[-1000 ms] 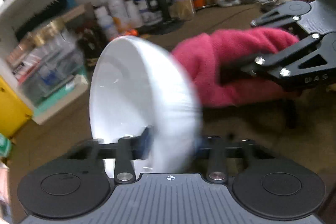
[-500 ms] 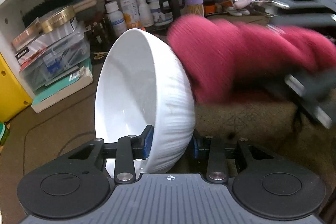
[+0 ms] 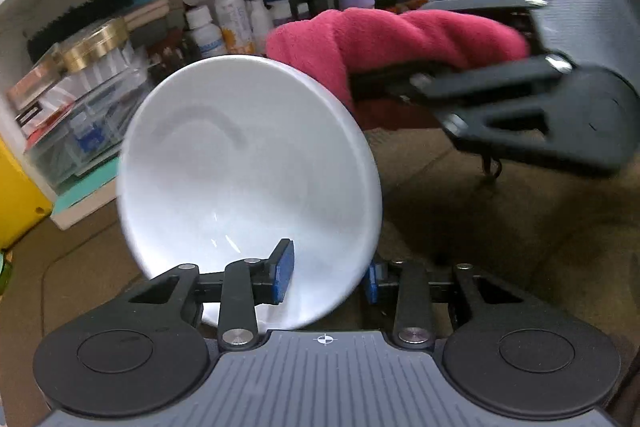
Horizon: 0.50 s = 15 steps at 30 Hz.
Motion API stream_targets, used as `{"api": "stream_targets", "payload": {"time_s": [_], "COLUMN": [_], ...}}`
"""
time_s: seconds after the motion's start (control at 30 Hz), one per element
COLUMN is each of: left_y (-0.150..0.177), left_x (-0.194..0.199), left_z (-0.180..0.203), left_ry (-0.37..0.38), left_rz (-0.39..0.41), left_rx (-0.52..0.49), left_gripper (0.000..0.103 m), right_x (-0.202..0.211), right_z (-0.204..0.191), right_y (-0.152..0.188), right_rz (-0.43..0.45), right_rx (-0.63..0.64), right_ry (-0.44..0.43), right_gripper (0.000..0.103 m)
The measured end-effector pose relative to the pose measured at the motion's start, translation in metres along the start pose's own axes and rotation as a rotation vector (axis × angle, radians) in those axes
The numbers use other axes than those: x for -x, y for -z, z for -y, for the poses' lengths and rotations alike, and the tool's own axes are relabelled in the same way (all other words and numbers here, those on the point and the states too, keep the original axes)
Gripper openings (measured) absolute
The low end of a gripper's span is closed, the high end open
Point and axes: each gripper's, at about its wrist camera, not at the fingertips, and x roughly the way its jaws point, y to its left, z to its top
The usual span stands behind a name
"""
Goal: Clean bowl
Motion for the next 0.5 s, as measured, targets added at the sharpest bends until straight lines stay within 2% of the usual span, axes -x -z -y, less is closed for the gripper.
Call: {"api": "stream_targets", "payload": {"time_s": [0.03, 0.1, 0.17, 0.4, 0.47, 0.5], "left_y": [-0.002, -0.004, -0.008, -0.014, -0.007, -0.005], "left_x": [-0.002, -0.005, -0.009, -0.021, -0.022, -0.022], "left_z": [0.002, 0.005, 0.008, 0.006, 0.014, 0.016], "left_ry": [-0.025, -0.078, -0.149, -0.285, -0.373, -0.389], "left_rz": [0.004, 0.006, 0.002, -0.042, -0.037, -0.033], "left_rx": [-0.029, -0.078, -0.151, -0.270, -0.350, -0.361], "left_gripper": [0.043, 0.055, 0.073, 0.081, 0.081, 0.081], "right_x": [-0.004, -0.010, -0.013, -0.007, -0.006, -0.005], "right_z": [0.004, 0.008, 0.009, 0.013, 0.017, 0.018], "right_y": [0.004, 0.011, 0.017, 0.025, 0.024, 0.024], "right_rz": [-0.009, -0.020, -0.031, -0.024, -0.020, -0.019], "right_rx": [-0.027, -0.064, -0.098, -0.139, -0.147, -0.151], "right_ry": [0.001, -0.011, -0.030, -0.049, -0.049, -0.048], "right_gripper": [0.016, 0.016, 0.016, 0.016, 0.016, 0.016]}}
